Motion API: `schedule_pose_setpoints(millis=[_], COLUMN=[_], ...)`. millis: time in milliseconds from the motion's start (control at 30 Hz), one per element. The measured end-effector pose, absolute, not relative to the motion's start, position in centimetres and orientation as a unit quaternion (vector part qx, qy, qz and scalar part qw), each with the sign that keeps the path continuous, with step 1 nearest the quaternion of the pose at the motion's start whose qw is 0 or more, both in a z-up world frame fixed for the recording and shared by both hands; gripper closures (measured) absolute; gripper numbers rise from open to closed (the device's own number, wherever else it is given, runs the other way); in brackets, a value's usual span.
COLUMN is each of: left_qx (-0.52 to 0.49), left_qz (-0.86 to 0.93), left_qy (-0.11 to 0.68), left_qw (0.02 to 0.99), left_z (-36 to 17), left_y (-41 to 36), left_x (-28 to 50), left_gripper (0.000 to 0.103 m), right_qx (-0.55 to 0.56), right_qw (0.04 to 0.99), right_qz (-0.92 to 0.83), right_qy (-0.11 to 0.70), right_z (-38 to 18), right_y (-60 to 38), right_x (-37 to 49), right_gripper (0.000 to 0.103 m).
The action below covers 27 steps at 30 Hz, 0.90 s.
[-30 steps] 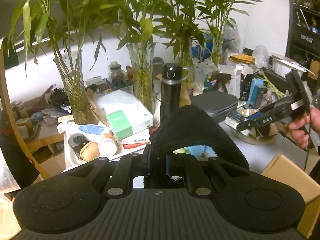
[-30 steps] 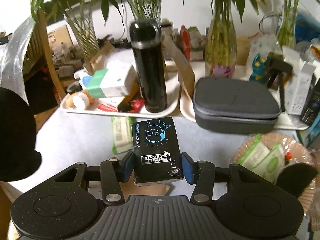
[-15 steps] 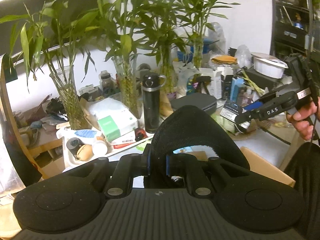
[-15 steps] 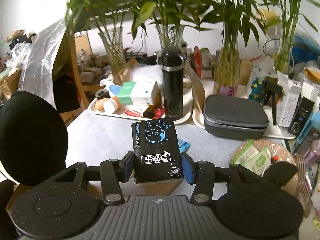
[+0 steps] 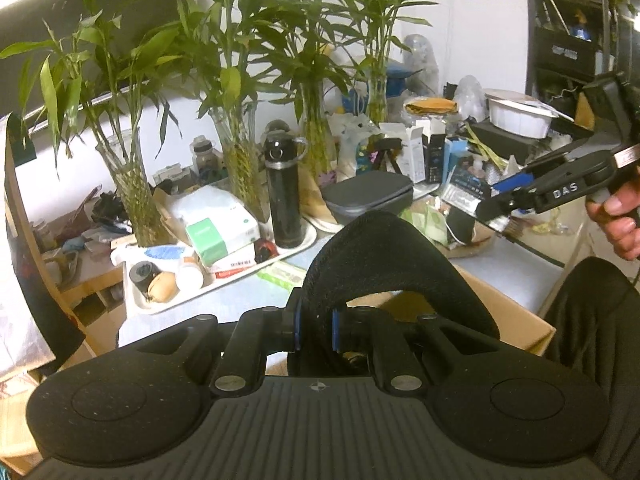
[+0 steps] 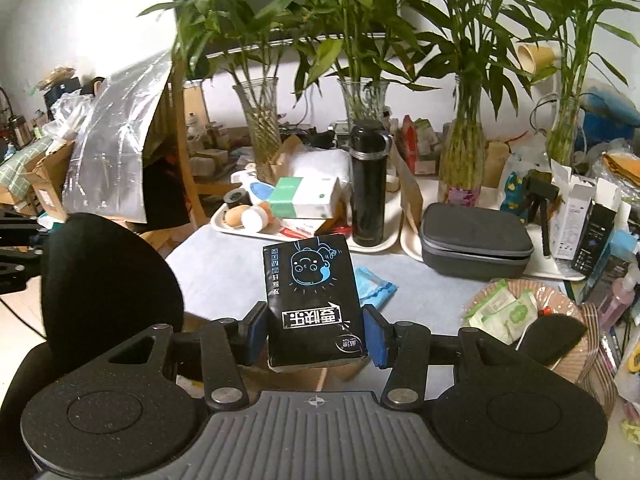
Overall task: Organize soft objects
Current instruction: 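Lower the black cap into the box and open left while right carries the tissue pack, then lower the black tissue pack into the box and open the right gripper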
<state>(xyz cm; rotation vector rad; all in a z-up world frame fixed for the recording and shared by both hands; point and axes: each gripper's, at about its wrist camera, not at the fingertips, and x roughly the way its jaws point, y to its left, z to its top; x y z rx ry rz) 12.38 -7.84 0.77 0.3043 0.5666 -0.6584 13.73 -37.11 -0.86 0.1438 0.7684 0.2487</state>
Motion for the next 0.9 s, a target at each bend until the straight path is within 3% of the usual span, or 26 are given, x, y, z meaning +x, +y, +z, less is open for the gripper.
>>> schedule_pose_setpoints(millis=[300, 533, 633, 733, 800, 900], left_qx=[0.065, -0.083, -0.123, -0.138, -0.128, -0.093], left_qz=[-0.286, -0.237, -0.203, -0.199, -0.196, -0.203], left_qy=[0.403, 0.556, 0.608, 0.612, 0.591, 0.557], left_qw=[0.867, 0.792, 0.758, 0.753, 0.772, 0.8], left_z=[-0.2, -2.7, -4.7, -5.7, -5.5, -4.7], left_y=[-6.8, -4.3, -3.2, -2.7, -2.8, -3.4], left_x=[13.6, 17.2, 18.8, 18.9, 18.3, 16.8], left_gripper=[0.09, 0.089, 0.084, 0.06, 0.029, 0.025], right_qx=[0.071, 0.075, 0.077, 0.081, 0.084, 0.084], right_qw=[0.917, 0.914, 0.913, 0.912, 0.911, 0.909], right_qz=[0.131, 0.135, 0.138, 0.141, 0.143, 0.146], right_qy=[0.37, 0.375, 0.377, 0.377, 0.377, 0.381], right_z=[-0.5, -0.5, -0.6, -0.6, -0.7, -0.9], right_y=[-36.6, -36.3, -36.1, -35.9, -35.7, -35.5], right_x=[11.5, 10.7, 10.4, 9.9, 9.6, 9.1], right_gripper=[0.051, 0.051, 0.051, 0.051, 0.051, 0.051])
